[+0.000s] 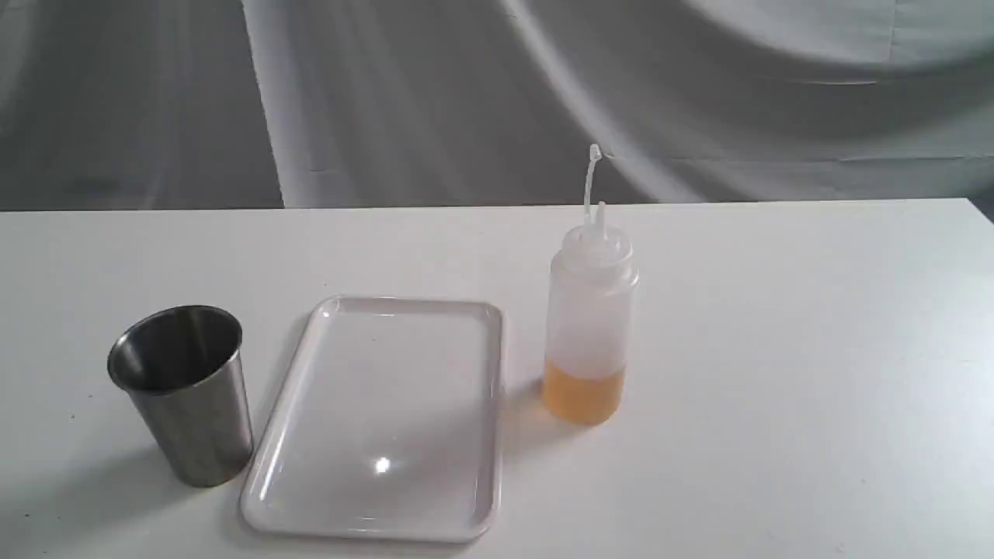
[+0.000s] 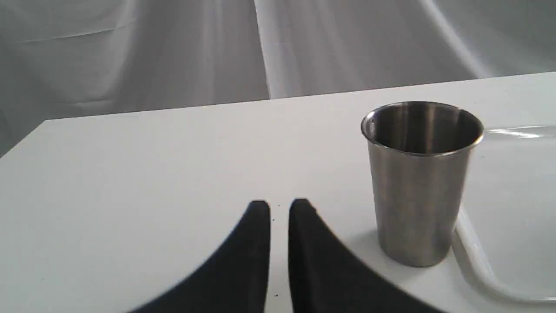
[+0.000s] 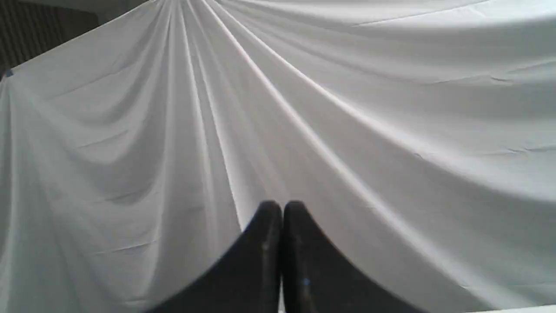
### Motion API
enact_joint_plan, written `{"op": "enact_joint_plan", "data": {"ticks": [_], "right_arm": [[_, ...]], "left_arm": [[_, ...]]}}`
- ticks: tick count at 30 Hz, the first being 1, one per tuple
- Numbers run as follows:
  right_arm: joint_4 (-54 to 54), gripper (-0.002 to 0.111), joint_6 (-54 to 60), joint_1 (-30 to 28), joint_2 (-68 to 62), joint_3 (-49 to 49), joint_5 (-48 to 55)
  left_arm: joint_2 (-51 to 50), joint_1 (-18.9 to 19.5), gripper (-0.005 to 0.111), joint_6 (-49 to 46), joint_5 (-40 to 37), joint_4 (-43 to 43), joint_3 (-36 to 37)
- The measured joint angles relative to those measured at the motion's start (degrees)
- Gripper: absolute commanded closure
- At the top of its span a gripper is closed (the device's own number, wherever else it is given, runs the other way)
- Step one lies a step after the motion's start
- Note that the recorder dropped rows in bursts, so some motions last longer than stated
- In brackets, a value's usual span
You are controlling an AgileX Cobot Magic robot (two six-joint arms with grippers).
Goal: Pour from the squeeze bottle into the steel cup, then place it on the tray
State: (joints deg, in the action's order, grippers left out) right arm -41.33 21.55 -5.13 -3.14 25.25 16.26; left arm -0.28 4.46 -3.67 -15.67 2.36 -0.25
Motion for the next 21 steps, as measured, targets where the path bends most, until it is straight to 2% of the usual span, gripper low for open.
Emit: {"op": "enact_joint_plan", "data": {"ticks": [4, 13, 21], "right_arm": [[-6.36, 0.108, 7.57, 0.0, -4.34, 5.74, 4.77], [-27.61, 0.108, 32.68, 0.0, -18.2, 15.93, 19.74], [-31.73, 0.108, 38.94, 0.0, -28.77, 22.96, 26.47]], "left_arm": [[0.0, 0.0, 0.098, 0.0, 0.0, 0.0, 0.0], [0.0, 0.0, 0.098, 0.0, 0.0, 0.0, 0.0], [0.0, 0.0, 0.098, 0.0, 0.0, 0.0, 0.0]]}}
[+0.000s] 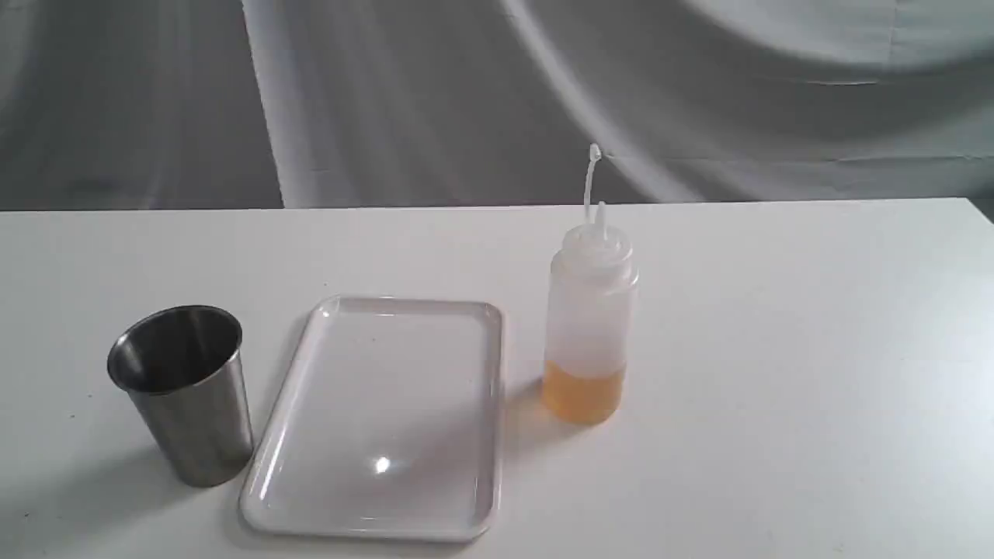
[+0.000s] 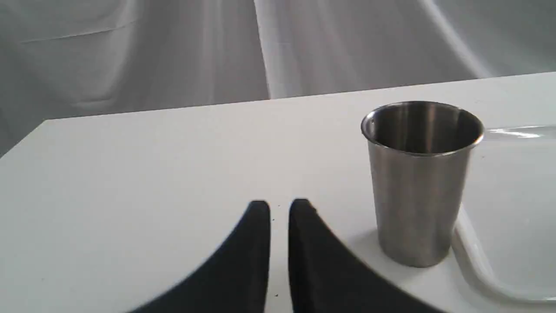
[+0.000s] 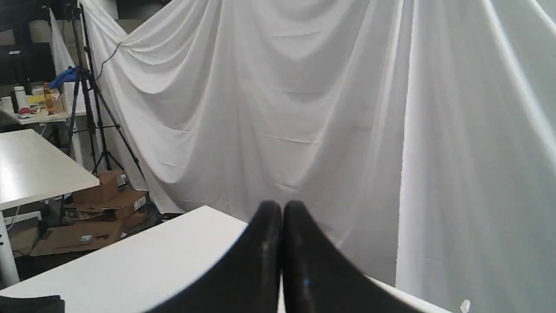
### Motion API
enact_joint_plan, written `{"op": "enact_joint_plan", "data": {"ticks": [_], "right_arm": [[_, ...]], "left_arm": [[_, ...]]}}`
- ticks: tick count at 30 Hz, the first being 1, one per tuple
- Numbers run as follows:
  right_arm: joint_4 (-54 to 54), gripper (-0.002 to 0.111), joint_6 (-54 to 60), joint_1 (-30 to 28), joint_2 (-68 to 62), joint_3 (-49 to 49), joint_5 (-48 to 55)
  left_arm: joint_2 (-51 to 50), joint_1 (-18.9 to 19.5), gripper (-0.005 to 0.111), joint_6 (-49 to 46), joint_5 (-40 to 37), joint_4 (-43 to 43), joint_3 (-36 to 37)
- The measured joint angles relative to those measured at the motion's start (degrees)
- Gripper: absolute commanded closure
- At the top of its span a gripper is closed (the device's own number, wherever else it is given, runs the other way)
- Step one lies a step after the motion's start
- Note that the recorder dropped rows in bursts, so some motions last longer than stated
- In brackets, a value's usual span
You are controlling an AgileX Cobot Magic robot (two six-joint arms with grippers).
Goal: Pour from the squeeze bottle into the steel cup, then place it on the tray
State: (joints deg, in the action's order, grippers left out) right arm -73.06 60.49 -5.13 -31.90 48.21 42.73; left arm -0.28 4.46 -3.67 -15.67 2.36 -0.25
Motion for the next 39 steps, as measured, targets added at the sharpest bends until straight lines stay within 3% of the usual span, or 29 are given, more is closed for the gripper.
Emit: {"op": "enact_joint_plan", "data": {"ticks": [10, 17, 27, 30, 33, 39], "right_arm": [[-1.41, 0.108, 1.52, 0.0, -11.95, 6.59, 0.55], [-7.22, 0.108, 9.85, 0.0, -20.44, 6.91, 0.24], [-8.13, 0.108, 10.95, 0.23, -25.59, 6.91, -16.05], [-3.19, 0.108, 10.05, 2.27, -25.23, 6.91, -22.28], [9.46, 0.108, 7.03, 7.07, -24.4, 6.91, -27.58], [33.42, 0.108, -10.66, 19.53, -24.77, 6.91, -36.95]], "left_arm": [[0.0, 0.0, 0.098, 0.0, 0.0, 0.0, 0.0], [0.0, 0.0, 0.098, 0.0, 0.0, 0.0, 0.0], [0.0, 0.0, 0.098, 0.0, 0.0, 0.0, 0.0], [0.0, 0.0, 0.098, 0.0, 0.0, 0.0, 0.0], [0.0, 0.0, 0.098, 0.0, 0.0, 0.0, 0.0], [0.0, 0.0, 0.098, 0.0, 0.0, 0.0, 0.0]]}}
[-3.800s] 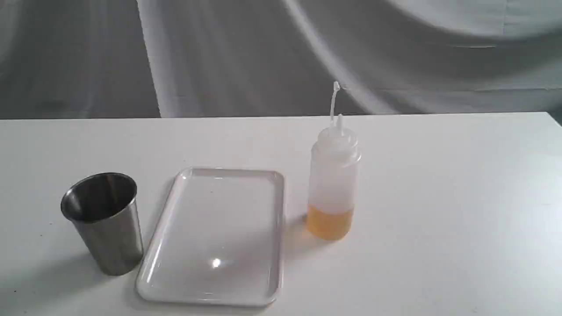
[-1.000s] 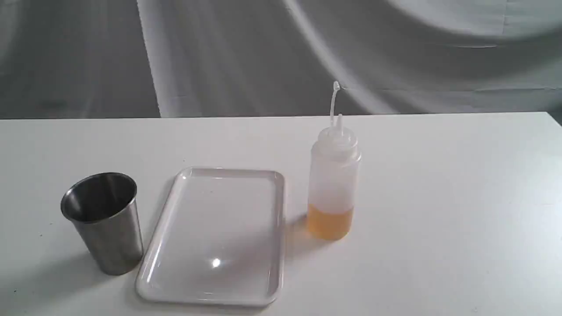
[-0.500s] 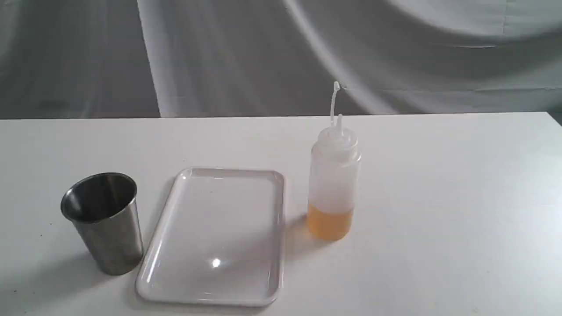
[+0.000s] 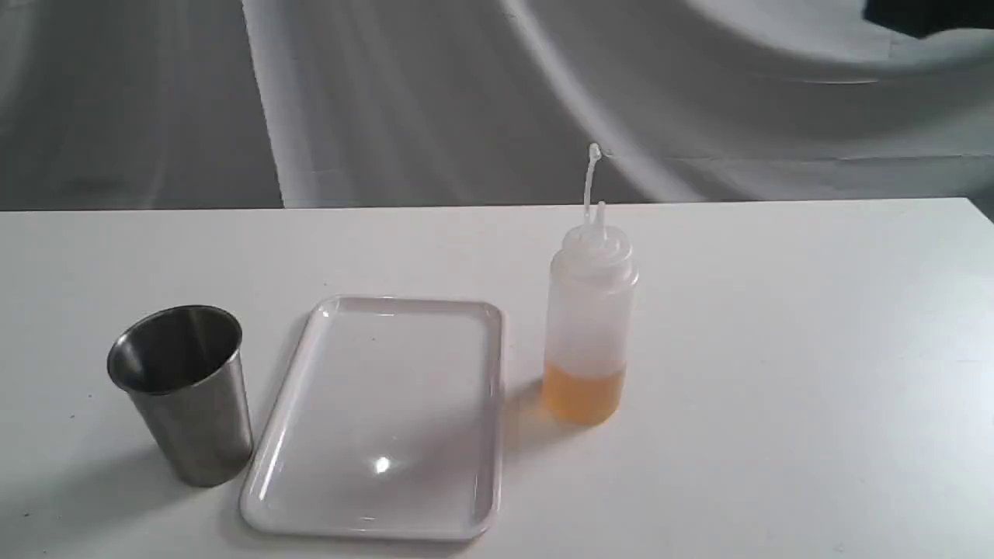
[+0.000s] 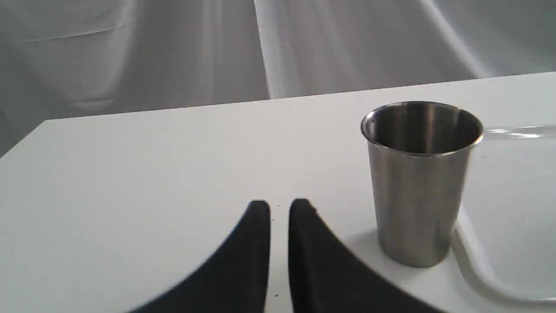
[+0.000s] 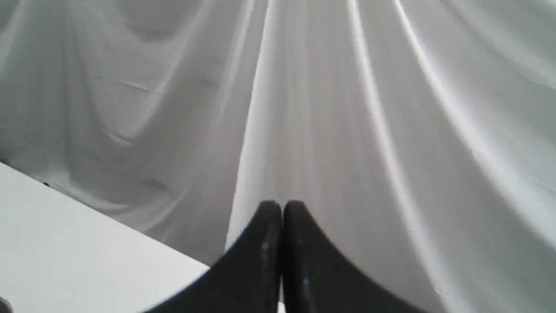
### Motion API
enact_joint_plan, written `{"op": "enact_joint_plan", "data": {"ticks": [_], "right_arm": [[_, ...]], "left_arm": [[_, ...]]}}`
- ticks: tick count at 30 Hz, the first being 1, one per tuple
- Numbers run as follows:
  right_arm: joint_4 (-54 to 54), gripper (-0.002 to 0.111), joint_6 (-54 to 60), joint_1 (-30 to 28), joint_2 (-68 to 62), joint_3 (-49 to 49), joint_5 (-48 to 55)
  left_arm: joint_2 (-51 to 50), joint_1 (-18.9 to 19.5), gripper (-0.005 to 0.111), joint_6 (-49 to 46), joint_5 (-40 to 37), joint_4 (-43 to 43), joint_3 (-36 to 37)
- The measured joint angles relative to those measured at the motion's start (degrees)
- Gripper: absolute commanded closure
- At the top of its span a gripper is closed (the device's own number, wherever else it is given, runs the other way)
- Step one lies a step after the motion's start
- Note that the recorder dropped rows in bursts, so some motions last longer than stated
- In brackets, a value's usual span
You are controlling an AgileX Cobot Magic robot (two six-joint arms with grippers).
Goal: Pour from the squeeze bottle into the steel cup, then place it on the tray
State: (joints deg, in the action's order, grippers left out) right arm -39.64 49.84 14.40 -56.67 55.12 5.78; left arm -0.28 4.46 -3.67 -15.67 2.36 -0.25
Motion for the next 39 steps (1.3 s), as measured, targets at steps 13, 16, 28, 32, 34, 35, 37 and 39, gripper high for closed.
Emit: {"op": "enact_joint_plan", "data": {"ticks": [13, 16, 28, 32, 34, 35, 37, 39], "right_arm": [[23.88, 0.108, -35.88, 12.3, -9.04, -11.29, -31.99], [25.55, 0.108, -38.61, 12.3, -10.8, -15.22, -39.96], [27.96, 0.108, -39.74, 12.3, -13.6, -27.35, -43.32], [27.12, 0.108, -39.94, 12.3, -16.04, -30.55, -43.32], [24.48, 0.108, -41.35, 12.35, -17.72, -31.39, -43.32], [23.06, 0.108, -41.91, 12.44, -18.63, -31.54, -43.32], [21.28, 0.108, -42.39, 12.44, -20.36, -31.62, -43.46], [20.8, 0.108, -42.51, 12.44, -22.48, -31.62, -44.65]], "left_arm": [[0.0, 0.0, 0.098, 0.0, 0.0, 0.0, 0.0], [0.0, 0.0, 0.098, 0.0, 0.0, 0.0, 0.0], [0.0, 0.0, 0.098, 0.0, 0.0, 0.0, 0.0], [0.0, 0.0, 0.098, 0.0, 0.0, 0.0, 0.0], [0.0, 0.0, 0.098, 0.0, 0.0, 0.0, 0.0], [0.0, 0.0, 0.098, 0.0, 0.0, 0.0, 0.0], [0.0, 0.0, 0.098, 0.0, 0.0, 0.0, 0.0], [0.0, 0.0, 0.098, 0.0, 0.0, 0.0, 0.0]]}}
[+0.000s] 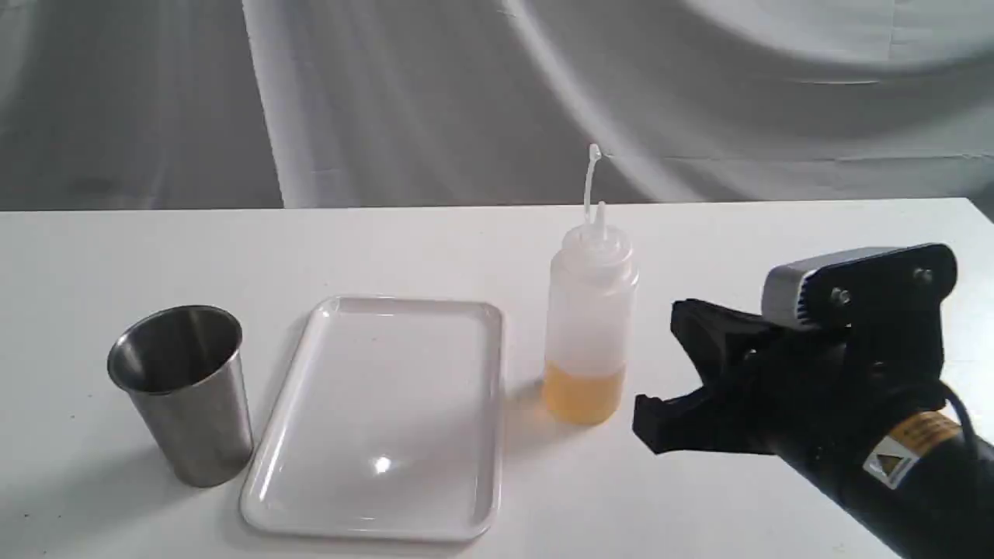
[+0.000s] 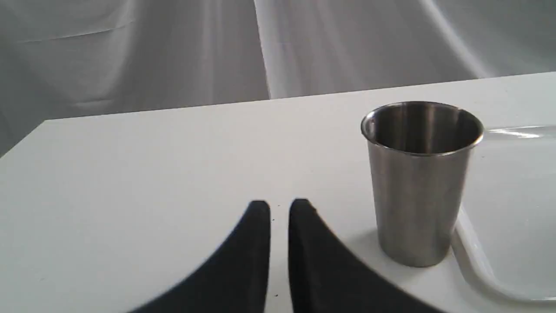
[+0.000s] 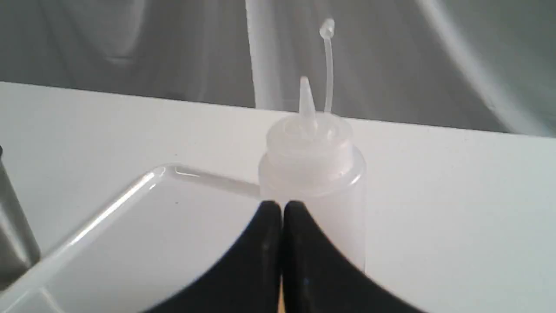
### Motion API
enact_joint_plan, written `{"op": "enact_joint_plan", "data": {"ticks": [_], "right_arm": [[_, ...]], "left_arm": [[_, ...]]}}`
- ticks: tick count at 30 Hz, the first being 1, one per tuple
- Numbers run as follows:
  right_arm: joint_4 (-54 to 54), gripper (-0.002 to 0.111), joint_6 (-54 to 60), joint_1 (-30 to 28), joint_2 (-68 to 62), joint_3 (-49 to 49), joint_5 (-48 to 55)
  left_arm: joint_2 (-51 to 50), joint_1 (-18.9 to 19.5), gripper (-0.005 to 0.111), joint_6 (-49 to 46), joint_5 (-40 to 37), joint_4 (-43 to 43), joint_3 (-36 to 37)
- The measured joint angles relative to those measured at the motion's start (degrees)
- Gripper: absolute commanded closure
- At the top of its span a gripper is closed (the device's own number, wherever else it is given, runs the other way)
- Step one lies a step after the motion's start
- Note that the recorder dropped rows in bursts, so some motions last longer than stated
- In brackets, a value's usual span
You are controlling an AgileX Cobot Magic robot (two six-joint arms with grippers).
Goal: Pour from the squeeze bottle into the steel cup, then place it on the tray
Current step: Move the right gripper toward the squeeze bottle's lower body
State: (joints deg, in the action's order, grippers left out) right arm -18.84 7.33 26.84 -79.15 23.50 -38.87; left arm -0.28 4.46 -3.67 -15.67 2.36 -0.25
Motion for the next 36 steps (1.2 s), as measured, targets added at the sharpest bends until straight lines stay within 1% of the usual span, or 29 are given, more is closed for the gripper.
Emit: {"op": "enact_joint_plan", "data": {"ticks": [8, 13, 21, 29, 30, 32, 34, 36], "right_arm": [[2.4, 0.108, -0.12, 0.0, -9.46, 0.0, -11.19], [2.61, 0.108, 2.07, 0.0, -15.06, 0.0, -18.44], [2.72, 0.108, 2.77, 0.0, -21.66, 2.86, -21.03], [2.72, 0.108, 2.77, 0.0, -22.22, 3.01, -22.38], [2.72, 0.106, 2.77, 0.0, -22.22, 3.01, -22.49], [2.83, 0.096, 2.49, 0.0, -22.22, 3.01, -22.18], [2.83, 0.078, 2.19, 0.0, -22.22, 3.01, -21.0], [2.83, 0.055, 2.13, 0.0, -22.22, 3.01, -19.26]], "left_arm": [[0.0, 0.0, 0.098, 0.0, 0.0, 0.0, 0.0], [0.0, 0.0, 0.098, 0.0, 0.0, 0.0, 0.0], [0.0, 0.0, 0.098, 0.0, 0.0, 0.0, 0.0], [0.0, 0.0, 0.098, 0.0, 0.0, 0.0, 0.0], [0.0, 0.0, 0.098, 0.0, 0.0, 0.0, 0.0], [0.0, 0.0, 0.098, 0.0, 0.0, 0.0, 0.0], [0.0, 0.0, 0.098, 0.0, 0.0, 0.0, 0.0], [0.0, 0.0, 0.098, 0.0, 0.0, 0.0, 0.0]]}}
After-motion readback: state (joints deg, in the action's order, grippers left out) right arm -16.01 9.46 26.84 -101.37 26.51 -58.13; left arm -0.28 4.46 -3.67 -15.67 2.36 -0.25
